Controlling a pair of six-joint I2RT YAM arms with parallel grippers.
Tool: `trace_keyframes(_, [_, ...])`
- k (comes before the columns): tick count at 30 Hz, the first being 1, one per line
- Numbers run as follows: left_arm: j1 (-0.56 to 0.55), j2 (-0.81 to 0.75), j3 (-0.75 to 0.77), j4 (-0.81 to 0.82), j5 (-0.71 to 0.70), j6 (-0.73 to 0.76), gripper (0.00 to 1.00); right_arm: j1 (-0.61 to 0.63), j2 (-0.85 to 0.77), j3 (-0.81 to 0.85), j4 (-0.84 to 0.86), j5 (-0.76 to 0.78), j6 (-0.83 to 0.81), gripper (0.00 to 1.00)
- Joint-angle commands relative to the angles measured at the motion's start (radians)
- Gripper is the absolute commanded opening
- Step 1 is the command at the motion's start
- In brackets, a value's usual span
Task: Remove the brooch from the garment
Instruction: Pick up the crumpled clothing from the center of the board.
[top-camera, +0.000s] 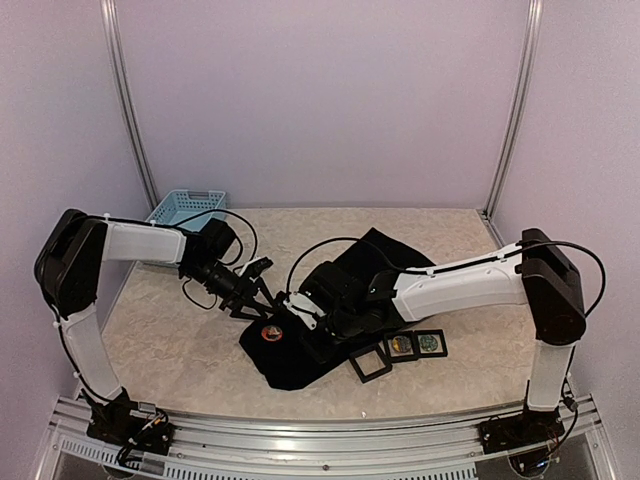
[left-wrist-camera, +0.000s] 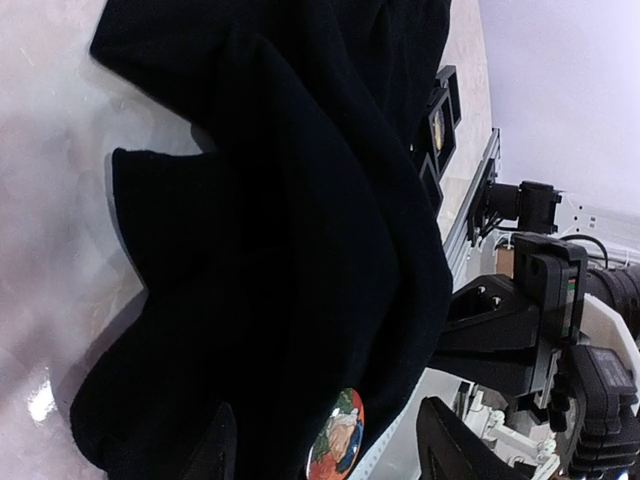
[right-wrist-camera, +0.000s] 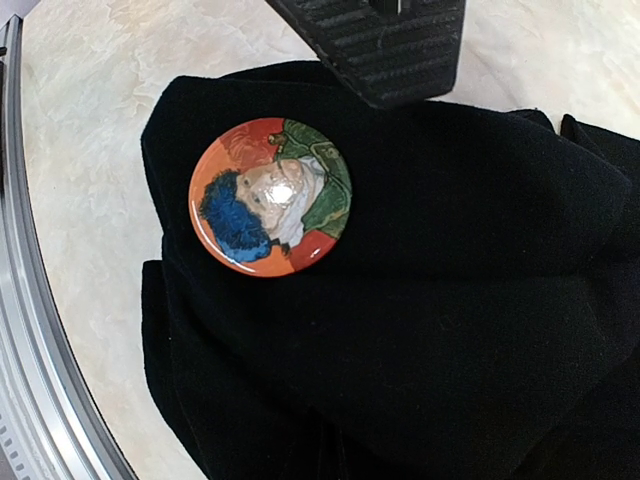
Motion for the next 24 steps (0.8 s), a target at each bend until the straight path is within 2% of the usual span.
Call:
trace_keyframes(1, [-0.015,0.026,0.006,-0.019,0.002,0.011,0.52,0.005,-0.034,-0.014,0.006,0.024,0.014,0.0])
trace_keyframes(8, [-0.019,0.036,-0.006,-0.018,0.012,0.008,0.4,0.006,-0.041,-0.027,0.017,0.033,0.021,0.0])
trace_keyframes(16, [-0.019,0.041,-0.013,-0.015,0.013,-0.002,0.11,0.006,-0.056,-0.041,0.027,0.056,0.033,0.0])
trace_keyframes(18, [-0.018,0.048,-0.017,-0.014,0.019,-0.005,0.01,0.005,-0.06,-0.043,0.029,0.073,0.035,0.0])
trace_keyframes(22, [-0.001,0.033,-0.02,0.008,0.037,-0.036,0.0,0.005,-0.075,-0.048,0.027,0.119,0.042,0.0])
trace_keyframes(24, [0.038,0.005,-0.022,0.05,0.079,-0.097,0.0,-0.002,-0.083,-0.048,0.028,0.142,0.047,0.0])
